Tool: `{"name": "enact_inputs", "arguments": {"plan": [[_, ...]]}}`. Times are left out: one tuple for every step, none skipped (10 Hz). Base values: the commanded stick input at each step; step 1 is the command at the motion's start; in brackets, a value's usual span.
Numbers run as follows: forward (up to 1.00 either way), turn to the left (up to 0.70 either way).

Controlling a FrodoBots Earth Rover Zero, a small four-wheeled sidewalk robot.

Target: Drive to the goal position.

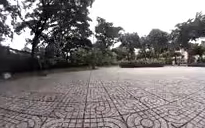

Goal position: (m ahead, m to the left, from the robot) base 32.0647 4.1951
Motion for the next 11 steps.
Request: {"name": "enact_inputs", "arguments": {"plan": [[1.00, 0.00], [1.00, 0.00], [1.00, 0.00], [1.00, 0.00], [1.00, 0.00], [1.00, 0.00], [1.00, 0.00], [1.00, 0.00], [1.00, 0.00], [1.00, 0.00], [1.00, 0.00]]}}
